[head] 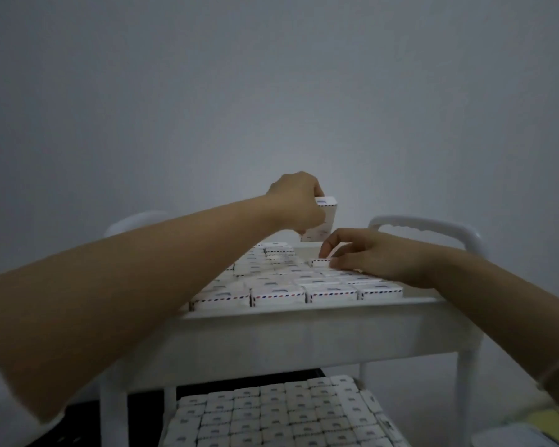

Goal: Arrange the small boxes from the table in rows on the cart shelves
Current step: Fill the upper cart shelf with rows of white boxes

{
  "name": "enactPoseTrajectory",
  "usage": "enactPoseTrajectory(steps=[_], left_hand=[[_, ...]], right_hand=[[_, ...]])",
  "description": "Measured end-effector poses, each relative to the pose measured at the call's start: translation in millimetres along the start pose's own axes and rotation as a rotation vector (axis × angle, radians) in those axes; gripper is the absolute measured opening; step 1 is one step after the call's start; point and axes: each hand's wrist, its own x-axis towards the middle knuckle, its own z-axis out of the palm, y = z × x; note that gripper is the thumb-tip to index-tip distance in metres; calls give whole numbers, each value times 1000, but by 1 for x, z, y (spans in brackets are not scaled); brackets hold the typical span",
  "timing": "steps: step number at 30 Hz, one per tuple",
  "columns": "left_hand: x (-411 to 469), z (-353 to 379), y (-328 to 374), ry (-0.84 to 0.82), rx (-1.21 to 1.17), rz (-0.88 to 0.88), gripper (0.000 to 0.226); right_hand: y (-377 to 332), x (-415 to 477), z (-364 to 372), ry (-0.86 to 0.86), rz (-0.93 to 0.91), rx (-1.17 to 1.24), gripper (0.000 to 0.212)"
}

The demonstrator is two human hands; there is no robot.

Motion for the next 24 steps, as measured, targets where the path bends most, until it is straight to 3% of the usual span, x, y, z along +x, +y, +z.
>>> enactPoseTrajectory(steps=[8,12,15,18,24], left_hand=[[6,19,-19,-169,39,37,45],[4,10,-26,-235,75,55,37],[4,9,-30,-399,37,4,29],[4,10,-30,-441,59,-7,18],[-7,2,-24,-525,125,-61,55]], right_hand=[[-2,-6,0,38,-50,-122,22],[-1,-4,1,123,-139,-269,26],[1,-4,1,154,-132,-266,27],[3,-3,0,181,-139,-258,29],[-2,-5,0,300,-157,-134,31]])
